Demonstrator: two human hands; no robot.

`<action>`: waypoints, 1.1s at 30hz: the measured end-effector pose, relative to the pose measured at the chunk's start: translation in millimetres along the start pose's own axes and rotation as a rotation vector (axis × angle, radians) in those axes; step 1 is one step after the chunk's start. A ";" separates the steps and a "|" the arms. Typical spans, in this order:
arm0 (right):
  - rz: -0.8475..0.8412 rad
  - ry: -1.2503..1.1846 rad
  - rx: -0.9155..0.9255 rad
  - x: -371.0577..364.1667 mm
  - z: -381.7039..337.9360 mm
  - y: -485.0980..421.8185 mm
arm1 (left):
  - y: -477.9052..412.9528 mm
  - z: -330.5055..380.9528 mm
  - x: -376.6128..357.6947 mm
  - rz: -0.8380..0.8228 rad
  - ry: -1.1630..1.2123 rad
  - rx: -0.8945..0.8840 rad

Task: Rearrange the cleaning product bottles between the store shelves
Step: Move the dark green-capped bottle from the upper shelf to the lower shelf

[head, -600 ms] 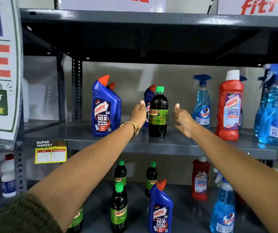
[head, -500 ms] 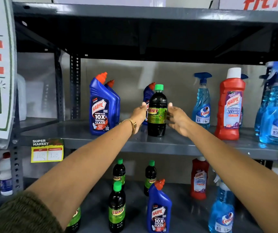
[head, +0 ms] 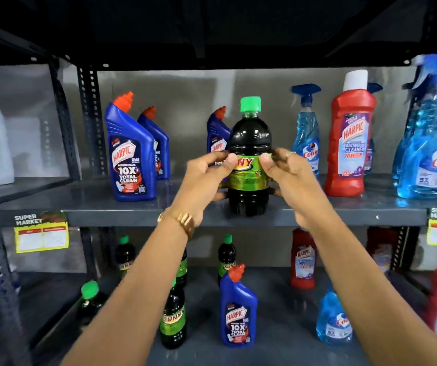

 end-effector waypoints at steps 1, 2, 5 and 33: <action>0.003 -0.001 0.031 6.5 -2.4 14.6 | 12.8 1.7 -8.0 -0.006 0.016 -0.035; 0.000 -0.007 0.063 11.3 -5.3 29.6 | 24.9 2.7 -14.6 -0.013 0.022 -0.069; -0.007 -0.044 0.109 22.4 0.5 75.5 | 59.1 -8.6 -38.0 -0.032 0.028 -0.116; 0.002 -0.064 -0.550 29.3 310.6 185.4 | 115.1 -308.1 -155.9 0.193 -0.307 0.320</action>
Point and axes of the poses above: each hand's wrist, its own y-axis away from the middle knuckle, its own x-axis out of the back of the hand, z = x × y, the point moved 3 cm from there along -y, towards the middle knuckle, and after that the axes turned 9 degrees about -z, right-handed, at the moved point
